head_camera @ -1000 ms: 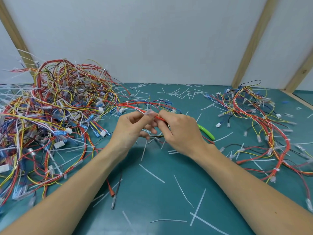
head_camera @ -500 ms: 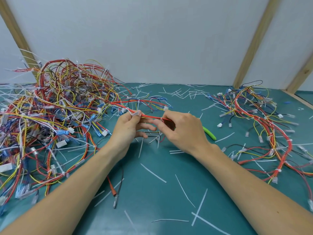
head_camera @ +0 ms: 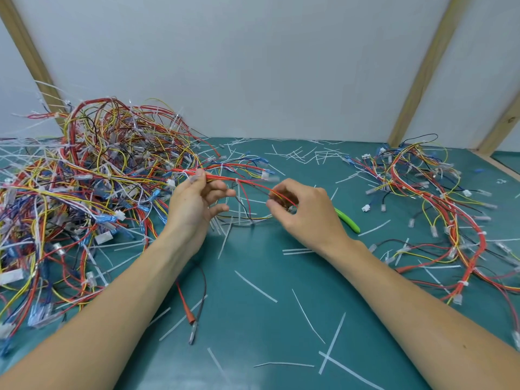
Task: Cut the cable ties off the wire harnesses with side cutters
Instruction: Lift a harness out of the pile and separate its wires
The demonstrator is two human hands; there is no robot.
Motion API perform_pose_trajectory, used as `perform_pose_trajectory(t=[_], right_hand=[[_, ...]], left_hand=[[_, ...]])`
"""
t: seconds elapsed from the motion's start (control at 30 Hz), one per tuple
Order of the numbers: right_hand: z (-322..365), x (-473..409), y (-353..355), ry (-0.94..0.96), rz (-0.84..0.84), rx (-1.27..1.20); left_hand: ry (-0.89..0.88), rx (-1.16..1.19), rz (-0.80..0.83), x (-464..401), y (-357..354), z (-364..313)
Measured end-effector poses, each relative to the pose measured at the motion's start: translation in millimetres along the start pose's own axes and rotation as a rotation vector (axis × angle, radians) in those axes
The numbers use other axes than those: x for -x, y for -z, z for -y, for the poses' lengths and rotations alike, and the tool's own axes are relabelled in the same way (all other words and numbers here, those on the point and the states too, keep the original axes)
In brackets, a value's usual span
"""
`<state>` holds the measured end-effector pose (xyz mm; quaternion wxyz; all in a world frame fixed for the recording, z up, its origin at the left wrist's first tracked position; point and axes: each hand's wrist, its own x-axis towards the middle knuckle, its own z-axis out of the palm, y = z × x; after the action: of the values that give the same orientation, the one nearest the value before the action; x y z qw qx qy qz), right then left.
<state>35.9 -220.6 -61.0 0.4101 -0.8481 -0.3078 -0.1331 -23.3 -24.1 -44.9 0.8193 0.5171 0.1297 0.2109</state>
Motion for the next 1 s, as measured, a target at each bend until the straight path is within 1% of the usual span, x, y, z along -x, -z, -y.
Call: perform_pose_trajectory(t=[0.2, 0.27, 0.3, 0.33, 0.37, 0.4, 0.43, 0.5, 0.53, 0.57, 0.6, 0.63, 0.67, 0.7, 0.73, 0.9, 1.0], right_hand=[[-3.7, -7.8, 10.2, -0.225, -0.047, -0.605], [-1.5, -11.7, 17.4, -0.371, -0.043, -0.803], [-1.1, -13.7, 21.4, -0.439, -0.04, -0.855], [-1.4, -15.6, 25.6, -0.481, -0.044, -0.855], [-3.5, -17.7, 30.1, -0.495, -0.062, -0.792], [-6.8, -19.8, 35.3, -0.48, -0.097, -0.672], [-11.0, -21.8, 41.4, -0.439, -0.145, -0.491], [-20.2, -24.0, 54.6, -0.309, -0.206, 0.024], [-23.6, -23.3, 59.7, -0.265, -0.196, 0.295], [-26.0, -22.1, 62.5, -0.258, -0.15, 0.5], [-26.7, -20.6, 62.5, -0.286, -0.061, 0.634], [-27.6, -18.8, 59.8, -0.332, 0.051, 0.716], [-29.2, -16.6, 56.3, -0.373, 0.15, 0.763], [-31.2, -14.6, 53.5, -0.398, 0.214, 0.781], [-32.9, -13.9, 52.4, -0.41, 0.237, 0.779], [-40.8, -17.0, 48.0, -0.438, 0.212, 0.763], [-47.9, -16.8, 44.4, -0.426, 0.037, 0.629]], left_hand=[[-0.01, 0.04, -0.01, -3.9, 5.1, -1.8], [-0.013, 0.043, -0.026, -5.3, 6.3, -2.0], [-0.019, 0.046, -0.034, -6.0, 7.0, -2.2], [-0.029, 0.043, -0.042, -6.5, 7.6, -2.5], [-0.042, 0.034, -0.05, -6.7, 7.7, -2.6], [-0.053, 0.022, -0.056, -6.6, 7.5, -2.7], [-0.062, 0.01, -0.062, -6.3, 6.6, -2.7], [-0.069, -0.01, -0.075, -5.5, 5.1, -2.5], [-0.071, -0.019, -0.083, -5.0, 5.0, -2.4], [-0.074, -0.026, -0.09, -4.3, 4.7, -2.1], [-0.076, -0.031, -0.096, -4.0, 4.7, -2.0], [-0.075, -0.032, -0.101, -3.7, 4.6, -1.9], [-0.068, -0.027, -0.106, -3.7, 4.6, -2.0], [-0.06, -0.02, -0.113, -3.7, 4.7, -2.3], [-0.052, -0.014, -0.121, -3.7, 5.0, -2.7], [-0.042, -0.016, -0.131, -3.8, 5.6, -3.2], [-0.037, -0.02, -0.127, -3.3, 4.4, -2.4]])
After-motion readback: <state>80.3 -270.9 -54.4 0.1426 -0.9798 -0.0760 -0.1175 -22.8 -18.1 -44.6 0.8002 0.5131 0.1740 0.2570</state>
